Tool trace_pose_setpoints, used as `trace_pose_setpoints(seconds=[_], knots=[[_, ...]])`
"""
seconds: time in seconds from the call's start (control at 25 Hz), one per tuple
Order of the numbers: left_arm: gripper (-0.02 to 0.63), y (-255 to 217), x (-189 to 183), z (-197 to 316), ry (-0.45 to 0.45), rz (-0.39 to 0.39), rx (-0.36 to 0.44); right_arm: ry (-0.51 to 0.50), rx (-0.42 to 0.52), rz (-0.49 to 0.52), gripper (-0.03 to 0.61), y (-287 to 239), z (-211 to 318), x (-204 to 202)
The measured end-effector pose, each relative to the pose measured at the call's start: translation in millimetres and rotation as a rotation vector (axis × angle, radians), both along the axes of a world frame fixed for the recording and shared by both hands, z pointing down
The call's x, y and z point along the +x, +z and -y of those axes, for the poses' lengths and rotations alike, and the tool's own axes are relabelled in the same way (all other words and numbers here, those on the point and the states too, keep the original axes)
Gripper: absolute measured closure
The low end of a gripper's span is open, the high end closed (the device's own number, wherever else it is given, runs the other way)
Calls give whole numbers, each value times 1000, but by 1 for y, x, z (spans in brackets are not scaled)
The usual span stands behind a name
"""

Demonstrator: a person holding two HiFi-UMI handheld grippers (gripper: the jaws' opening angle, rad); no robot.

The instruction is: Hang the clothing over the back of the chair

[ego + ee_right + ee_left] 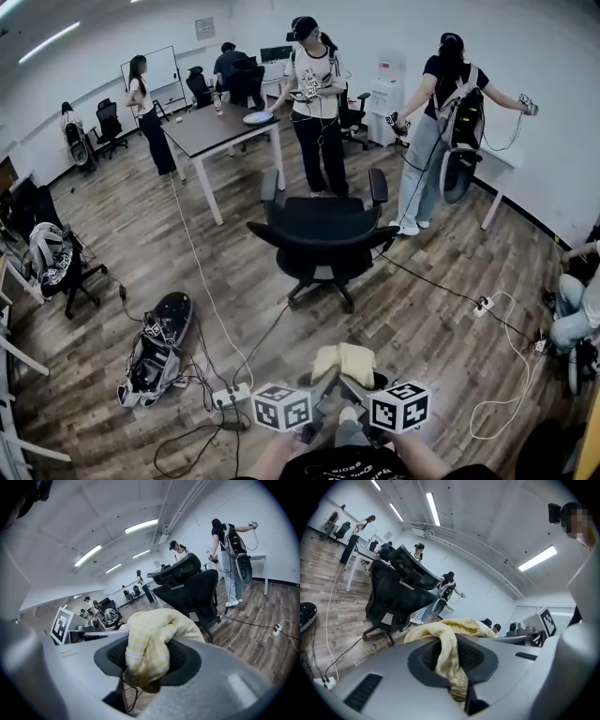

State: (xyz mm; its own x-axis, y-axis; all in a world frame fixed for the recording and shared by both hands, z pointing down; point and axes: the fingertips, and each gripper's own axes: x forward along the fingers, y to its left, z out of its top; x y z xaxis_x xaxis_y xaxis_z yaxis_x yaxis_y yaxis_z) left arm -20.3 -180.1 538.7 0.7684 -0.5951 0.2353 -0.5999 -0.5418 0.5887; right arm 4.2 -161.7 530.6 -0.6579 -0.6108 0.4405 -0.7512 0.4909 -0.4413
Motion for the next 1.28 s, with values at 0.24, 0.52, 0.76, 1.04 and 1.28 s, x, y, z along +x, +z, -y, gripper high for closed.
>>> trace_pose_setpoints(seconds=[0.24,0.52,0.76,1.04,1.28], knots=[[575,-48,6,31,2,-22,87,-3,78,33,422,-46,30,6],[575,-113,5,58,18,-52,208,-54,170,41,420,-108,57,5],[575,-176,4,77,18,-100,329,-91,278,87,416,-167,77,4],[575,-234,2,90,35,-129,428,-142,388,86,416,-224,90,0],[575,-299,0,98,59,-148,520,-173,484,123,414,-287,98,0]])
